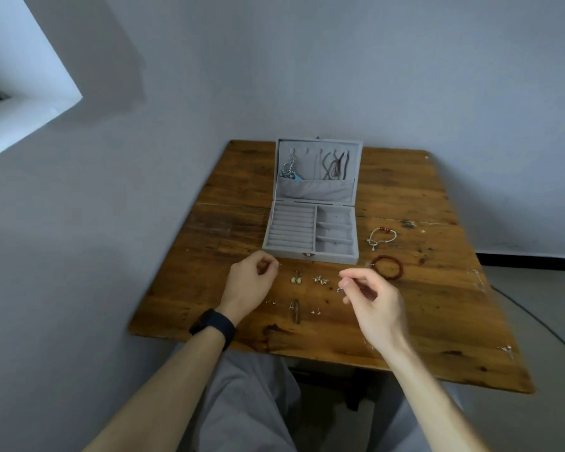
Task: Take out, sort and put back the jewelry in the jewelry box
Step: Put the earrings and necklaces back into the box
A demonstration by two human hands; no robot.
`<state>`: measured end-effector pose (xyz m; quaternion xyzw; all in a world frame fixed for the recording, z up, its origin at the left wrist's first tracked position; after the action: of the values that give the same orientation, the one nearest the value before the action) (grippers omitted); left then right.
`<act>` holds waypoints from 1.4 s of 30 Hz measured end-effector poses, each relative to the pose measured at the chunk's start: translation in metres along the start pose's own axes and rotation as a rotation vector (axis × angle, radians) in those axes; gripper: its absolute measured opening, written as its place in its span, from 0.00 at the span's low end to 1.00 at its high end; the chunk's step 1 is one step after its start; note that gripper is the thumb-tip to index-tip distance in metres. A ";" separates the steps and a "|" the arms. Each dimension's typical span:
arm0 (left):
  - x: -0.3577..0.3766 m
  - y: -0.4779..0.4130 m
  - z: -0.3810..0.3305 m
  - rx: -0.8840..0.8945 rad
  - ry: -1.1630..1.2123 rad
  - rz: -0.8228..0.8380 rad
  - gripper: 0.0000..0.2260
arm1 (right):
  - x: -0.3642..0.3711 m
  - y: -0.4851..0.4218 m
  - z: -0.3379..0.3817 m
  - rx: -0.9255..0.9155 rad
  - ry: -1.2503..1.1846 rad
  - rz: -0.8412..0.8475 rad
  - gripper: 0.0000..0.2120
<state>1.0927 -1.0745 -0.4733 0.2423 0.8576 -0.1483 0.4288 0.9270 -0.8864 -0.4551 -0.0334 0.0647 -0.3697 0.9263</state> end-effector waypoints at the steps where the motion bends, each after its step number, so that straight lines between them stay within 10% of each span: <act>1: -0.001 0.001 0.000 -0.014 0.047 -0.017 0.04 | -0.003 0.001 0.000 0.005 -0.012 -0.002 0.06; 20: -0.024 -0.023 -0.027 -0.123 0.488 0.023 0.06 | -0.001 -0.027 0.014 0.088 -0.174 -0.010 0.05; 42: -0.002 -0.090 0.061 -0.373 0.400 -0.115 0.05 | 0.115 -0.187 0.006 -0.096 0.423 0.271 0.09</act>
<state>1.0856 -1.1789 -0.5034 0.1344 0.9501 0.0388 0.2789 0.8832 -1.1004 -0.4397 0.0099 0.2782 -0.2373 0.9307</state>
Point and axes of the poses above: each hand's wrist, its own y-axis away from the middle knuckle, its own x-axis out of the palm, z = x × y, the point moved 4 cm from there along -y, towards the middle knuckle, and after that the axes turned 14 degrees about -y, right-handed, at the moved point
